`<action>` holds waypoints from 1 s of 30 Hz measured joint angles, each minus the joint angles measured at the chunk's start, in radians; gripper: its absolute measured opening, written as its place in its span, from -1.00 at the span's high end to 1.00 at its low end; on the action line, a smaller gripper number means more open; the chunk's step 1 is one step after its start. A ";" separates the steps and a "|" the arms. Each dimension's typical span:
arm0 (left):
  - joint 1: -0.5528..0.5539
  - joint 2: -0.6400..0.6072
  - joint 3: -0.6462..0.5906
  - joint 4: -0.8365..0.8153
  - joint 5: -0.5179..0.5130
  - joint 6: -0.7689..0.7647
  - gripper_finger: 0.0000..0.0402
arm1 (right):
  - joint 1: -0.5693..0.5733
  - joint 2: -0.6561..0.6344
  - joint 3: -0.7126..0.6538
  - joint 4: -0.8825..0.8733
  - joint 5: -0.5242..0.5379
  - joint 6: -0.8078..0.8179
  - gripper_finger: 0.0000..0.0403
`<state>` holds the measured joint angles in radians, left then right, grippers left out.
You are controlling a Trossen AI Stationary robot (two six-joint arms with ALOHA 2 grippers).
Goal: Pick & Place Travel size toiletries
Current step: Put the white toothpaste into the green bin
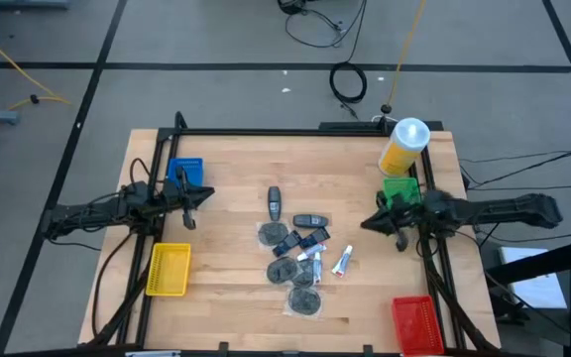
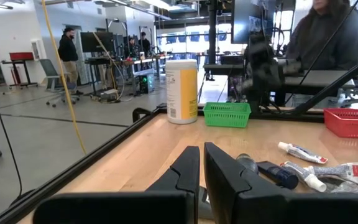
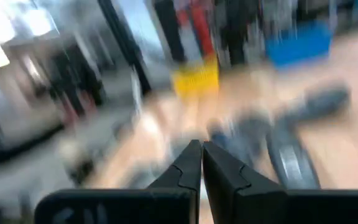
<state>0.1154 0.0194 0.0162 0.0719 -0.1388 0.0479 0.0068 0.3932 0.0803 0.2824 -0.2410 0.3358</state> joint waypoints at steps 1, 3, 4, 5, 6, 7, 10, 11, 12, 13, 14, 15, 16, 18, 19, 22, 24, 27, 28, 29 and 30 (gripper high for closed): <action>0.000 0.000 0.000 0.000 0.000 0.000 0.87 | 0.012 0.052 0.005 -0.004 -0.002 -0.055 0.96; 0.000 0.000 0.000 0.000 0.000 0.000 0.87 | 0.038 0.147 0.022 0.006 -0.032 -0.217 0.96; 0.000 0.000 0.000 0.000 0.000 0.000 0.87 | 0.054 0.189 0.035 0.011 -0.055 -0.274 0.96; 0.000 0.000 0.000 0.000 0.000 0.000 0.87 | 0.068 0.232 0.050 0.012 -0.072 -0.307 0.96; 0.000 0.000 0.000 0.000 0.000 0.000 0.87 | 0.077 0.279 0.066 0.007 -0.080 -0.330 0.96; 0.000 0.000 0.000 0.000 0.000 0.000 0.87 | 0.083 0.327 0.084 -0.004 -0.079 -0.337 0.95; 0.000 0.000 0.000 0.000 0.000 0.000 0.87 | 0.087 0.460 0.160 -0.063 -0.077 -0.340 0.88; 0.000 0.000 0.000 0.000 0.000 0.000 0.87 | 0.087 0.505 0.193 -0.082 -0.077 -0.343 0.84; 0.000 0.000 0.000 0.000 0.000 0.000 0.87 | 0.087 0.547 0.222 -0.101 -0.079 -0.352 0.79; 0.000 0.000 0.000 -0.001 0.000 0.000 0.87 | 0.088 0.590 0.250 -0.130 -0.095 -0.368 0.73; 0.000 0.000 0.000 0.000 0.000 0.000 0.87 | 0.088 0.631 0.277 -0.156 -0.118 -0.388 0.67; 0.000 0.000 0.000 -0.001 0.000 0.000 0.87 | 0.088 0.671 0.303 -0.178 -0.143 -0.407 0.60; 0.000 0.000 0.000 -0.001 0.000 0.000 0.87 | 0.088 0.707 0.332 -0.198 -0.159 -0.430 0.52; 0.000 0.000 0.000 0.000 0.000 0.000 0.87 | 0.088 0.770 0.395 -0.249 -0.183 -0.482 0.37; 0.000 0.000 0.000 0.000 0.000 0.000 0.87 | 0.088 0.800 0.425 -0.288 -0.182 -0.513 0.30; 0.000 0.000 0.000 0.001 0.000 -0.006 0.87 | 0.088 0.887 0.494 -0.396 -0.178 -0.630 0.11; 0.000 0.000 0.000 0.006 0.000 -0.009 0.87 | 0.089 0.936 0.520 -0.407 -0.177 -0.704 0.03; 0.000 0.000 0.000 0.008 0.000 -0.029 0.87 | 0.106 0.993 0.525 -0.405 -0.114 -0.791 0.00; 0.000 0.000 0.000 0.008 0.000 -0.035 0.87 | 0.113 1.007 0.525 -0.406 -0.084 -0.820 0.01; 0.000 0.000 0.000 0.008 0.000 -0.037 0.87 | 0.119 1.017 0.525 -0.406 -0.066 -0.852 0.03; 0.000 0.000 0.000 0.008 0.000 -0.038 0.87 | 0.127 1.025 0.525 -0.398 -0.055 -0.883 0.05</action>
<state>0.1154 0.0193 0.0162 0.0799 -0.1383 0.0094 0.1337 1.4183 0.6051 -0.1161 -0.2958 -0.5469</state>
